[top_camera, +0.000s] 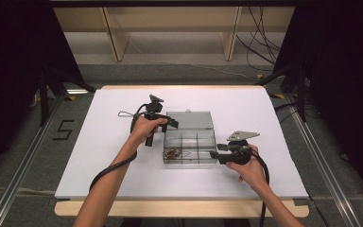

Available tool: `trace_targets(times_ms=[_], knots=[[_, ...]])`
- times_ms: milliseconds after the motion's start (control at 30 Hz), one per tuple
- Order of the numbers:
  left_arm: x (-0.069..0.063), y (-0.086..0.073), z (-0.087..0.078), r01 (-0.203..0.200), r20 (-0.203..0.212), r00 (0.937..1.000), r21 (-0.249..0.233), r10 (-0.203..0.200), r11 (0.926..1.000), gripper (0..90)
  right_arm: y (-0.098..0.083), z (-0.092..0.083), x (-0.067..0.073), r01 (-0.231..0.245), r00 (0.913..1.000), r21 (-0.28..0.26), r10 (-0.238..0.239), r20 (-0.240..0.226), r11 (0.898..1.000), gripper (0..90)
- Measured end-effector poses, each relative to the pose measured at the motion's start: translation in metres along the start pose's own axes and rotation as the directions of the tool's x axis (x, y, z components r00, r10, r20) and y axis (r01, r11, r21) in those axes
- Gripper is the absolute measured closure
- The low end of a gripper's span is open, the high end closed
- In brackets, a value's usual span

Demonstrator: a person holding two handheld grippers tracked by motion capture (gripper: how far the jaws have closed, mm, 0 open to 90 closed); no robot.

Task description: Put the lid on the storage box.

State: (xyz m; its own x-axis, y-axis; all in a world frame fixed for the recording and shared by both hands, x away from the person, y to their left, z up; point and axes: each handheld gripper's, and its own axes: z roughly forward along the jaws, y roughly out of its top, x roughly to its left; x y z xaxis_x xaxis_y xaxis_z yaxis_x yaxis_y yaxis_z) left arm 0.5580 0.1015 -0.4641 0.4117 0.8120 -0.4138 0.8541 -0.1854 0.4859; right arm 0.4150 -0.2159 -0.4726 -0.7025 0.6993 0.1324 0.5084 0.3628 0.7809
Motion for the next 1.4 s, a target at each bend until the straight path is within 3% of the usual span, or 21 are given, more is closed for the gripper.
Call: trace_targets(times_ms=[333, 533, 600, 700, 767, 967, 1000, 1067, 1267, 1333, 1400], knots=[[0.0004, 0.0003, 0.0002, 0.001, 0.001, 1.0, 0.001, -0.001, 1.0, 31.6, -0.0005, 0.0014, -0.0005, -0.005, 0.9999, 0.009, 0.005, -0.013, 1.0, 55.0], [-0.001, -0.0006, 0.0023, 0.036, 0.016, 0.9992, -0.022, -0.036, 0.9991, 31.9, -0.0012, 0.0015, -0.001, -0.005, 1.0, 0.017, 0.005, -0.007, 1.0, 56.9], [0.0002, -0.0004, 0.0007, 0.009, 0.009, 0.9999, -0.001, -0.009, 1.0, 31.9, -0.0012, 0.0015, -0.0008, -0.006, 1.0, 0.017, 0.006, -0.007, 1.0, 57.0], [0.0002, -0.0004, 0.0007, 0.012, 0.01, 0.9999, -0.002, -0.012, 0.9999, 32.0, -0.0014, 0.0019, -0.0002, -0.002, 1.0, 0.012, 0.002, 0.007, 1.0, 57.1], [-0.0019, -0.0007, 0.0023, 0.041, 0.013, 0.9991, -0.027, -0.041, 0.9988, 32.1, -0.0014, 0.0019, -0.0001, -0.002, 1.0, 0.013, 0.002, 0.007, 1.0, 57.1], [-0.0016, -0.0008, 0.0021, 0.042, 0.015, 0.999, -0.025, -0.041, 0.9988, 32.3, -0.0013, 0.0018, 0.0004, 0.002, 0.9999, 0.015, -0.002, 0.01, 1.0, 57.2], [-0.0014, -0.0009, 0.002, 0.041, 0.018, 0.999, -0.026, -0.04, 0.9988, 32.4, -0.0015, 0.0015, 0.0026, -0.021, 0.9997, 0.021, 0.021, 0.008, 1.0, 57.2], [-0.0018, -0.0014, 0.0017, 0.049, 0.02, 0.9986, -0.026, -0.048, 0.9985, 32.8, -0.0012, 0.0018, 0.0007, 0.005, 0.9999, 0.016, -0.005, 0.012, 1.0, 57.2], [-0.0023, -0.0012, -0.0007, 0.028, 0.011, 0.9996, -0.03, -0.028, 0.9991, 35.3, -0.0008, 0.0018, 0.0014, 0.007, 0.9999, 0.023, -0.008, 0.013, 1.0, 57.3], [-0.0012, -0.0005, -0.002, 0.002, 0.007, 1.0, -0.032, -0.002, 0.9995, 37.0, -0.0009, 0.0016, 0.0027, -0.004, 0.9999, 0.027, 0.003, 0.014, 1.0, 57.4], [-0.0032, -0.0005, -0.003, 0.017, -0.003, 0.9998, -0.042, -0.017, 0.999, 38.6, -0.0008, 0.002, 0.0016, 0.009, 0.9999, 0.023, -0.009, 0.011, 1.0, 57.4]])
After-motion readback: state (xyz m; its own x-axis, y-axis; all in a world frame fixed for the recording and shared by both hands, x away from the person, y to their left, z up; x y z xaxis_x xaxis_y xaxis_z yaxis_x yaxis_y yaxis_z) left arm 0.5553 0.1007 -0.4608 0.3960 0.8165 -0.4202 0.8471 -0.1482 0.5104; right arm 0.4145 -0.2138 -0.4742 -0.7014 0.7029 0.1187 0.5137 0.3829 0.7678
